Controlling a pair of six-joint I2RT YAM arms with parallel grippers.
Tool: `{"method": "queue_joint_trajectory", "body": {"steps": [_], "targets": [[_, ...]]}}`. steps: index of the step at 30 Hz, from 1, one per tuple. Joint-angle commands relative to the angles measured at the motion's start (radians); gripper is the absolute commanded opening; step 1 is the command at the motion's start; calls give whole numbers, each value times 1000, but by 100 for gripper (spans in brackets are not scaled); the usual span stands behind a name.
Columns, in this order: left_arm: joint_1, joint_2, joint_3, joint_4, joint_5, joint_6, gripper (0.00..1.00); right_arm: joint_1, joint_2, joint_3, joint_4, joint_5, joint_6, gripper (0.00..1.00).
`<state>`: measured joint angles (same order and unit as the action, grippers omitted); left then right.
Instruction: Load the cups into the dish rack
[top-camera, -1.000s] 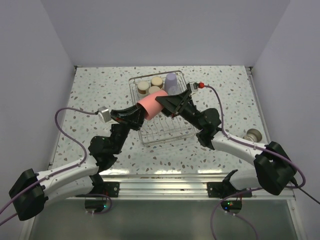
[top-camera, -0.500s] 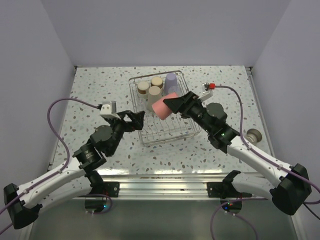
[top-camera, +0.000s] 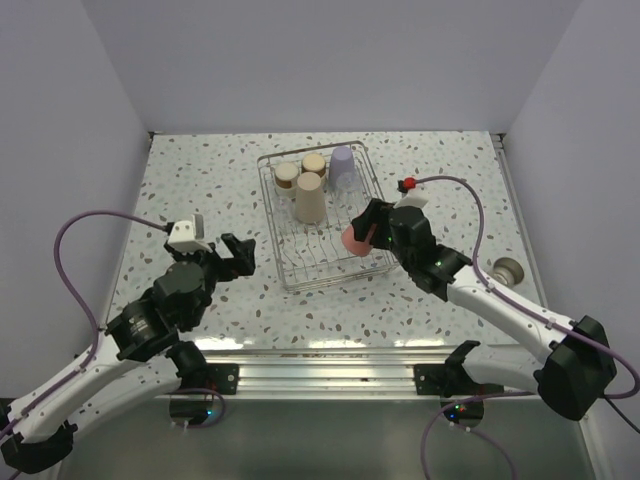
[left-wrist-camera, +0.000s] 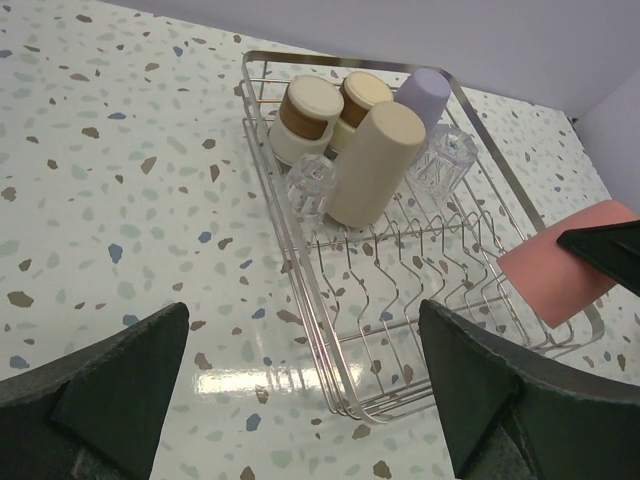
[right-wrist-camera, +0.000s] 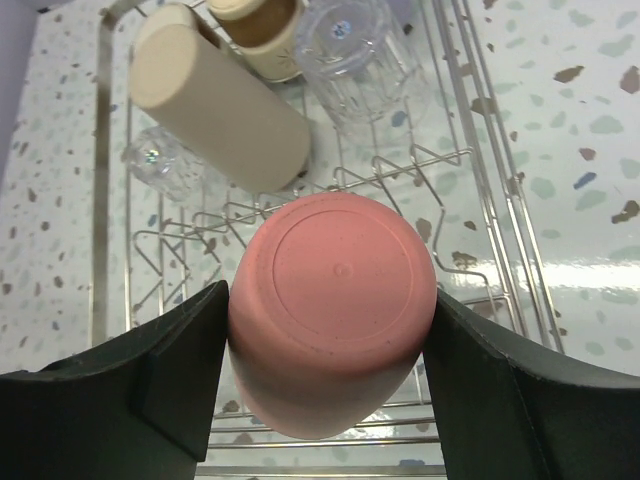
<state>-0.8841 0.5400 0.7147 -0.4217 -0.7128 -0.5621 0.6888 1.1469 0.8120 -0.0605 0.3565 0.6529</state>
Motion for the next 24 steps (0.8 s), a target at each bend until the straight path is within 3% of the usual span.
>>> {"method": "queue_joint_trajectory", "body": {"steps": [1, 14, 24], "targets": [[0, -37, 29, -89, -30, -22, 100, 6, 13, -8, -22, 105, -33, 0], [-1, -72, 42, -158, -34, -28, 99, 21, 53, -76, -35, 143, -15, 0], [0, -94, 42, -187, -40, -39, 98, 100, 137, -62, -61, 360, -48, 0]]}}
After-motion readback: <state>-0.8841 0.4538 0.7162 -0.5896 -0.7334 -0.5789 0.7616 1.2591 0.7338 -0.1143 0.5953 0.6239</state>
